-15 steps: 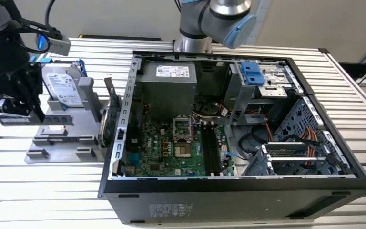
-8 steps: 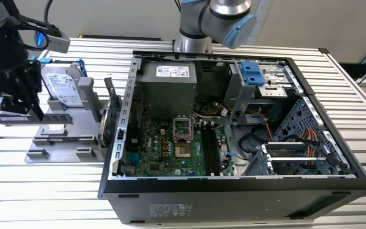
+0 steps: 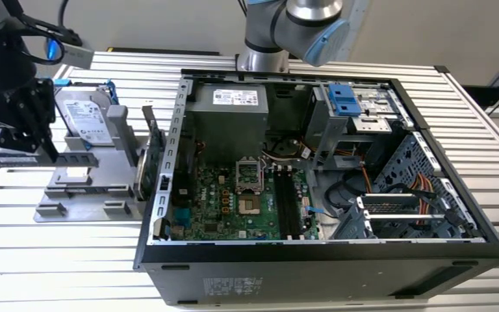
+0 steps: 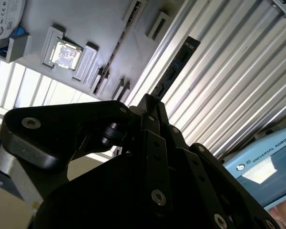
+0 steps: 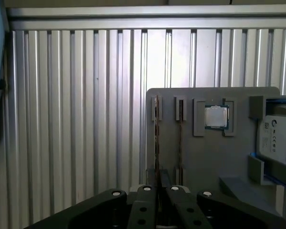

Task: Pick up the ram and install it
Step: 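Pick up the ram and move it above insertion slot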

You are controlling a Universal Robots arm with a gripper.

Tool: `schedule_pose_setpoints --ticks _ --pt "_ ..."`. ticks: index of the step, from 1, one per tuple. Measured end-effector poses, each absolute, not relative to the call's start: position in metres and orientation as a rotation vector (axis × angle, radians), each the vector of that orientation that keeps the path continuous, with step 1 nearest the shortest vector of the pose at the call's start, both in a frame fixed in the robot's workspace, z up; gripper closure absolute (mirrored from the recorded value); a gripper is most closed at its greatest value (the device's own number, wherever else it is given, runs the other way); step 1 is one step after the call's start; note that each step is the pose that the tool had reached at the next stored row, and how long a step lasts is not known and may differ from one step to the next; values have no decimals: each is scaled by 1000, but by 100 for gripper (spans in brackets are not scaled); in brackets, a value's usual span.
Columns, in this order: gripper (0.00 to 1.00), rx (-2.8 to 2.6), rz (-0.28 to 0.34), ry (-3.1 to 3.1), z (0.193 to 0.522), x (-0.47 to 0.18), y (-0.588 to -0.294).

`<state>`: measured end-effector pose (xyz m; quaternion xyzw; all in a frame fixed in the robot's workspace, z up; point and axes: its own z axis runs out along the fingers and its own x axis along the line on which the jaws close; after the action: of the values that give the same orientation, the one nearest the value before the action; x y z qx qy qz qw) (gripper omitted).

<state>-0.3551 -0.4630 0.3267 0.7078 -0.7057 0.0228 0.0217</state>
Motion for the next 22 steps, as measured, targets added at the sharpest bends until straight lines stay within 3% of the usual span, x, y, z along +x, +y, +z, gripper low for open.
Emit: schedule_pose_setpoints --ticks 22 --pt "100 2193 71 -2187 345 -355 -463"
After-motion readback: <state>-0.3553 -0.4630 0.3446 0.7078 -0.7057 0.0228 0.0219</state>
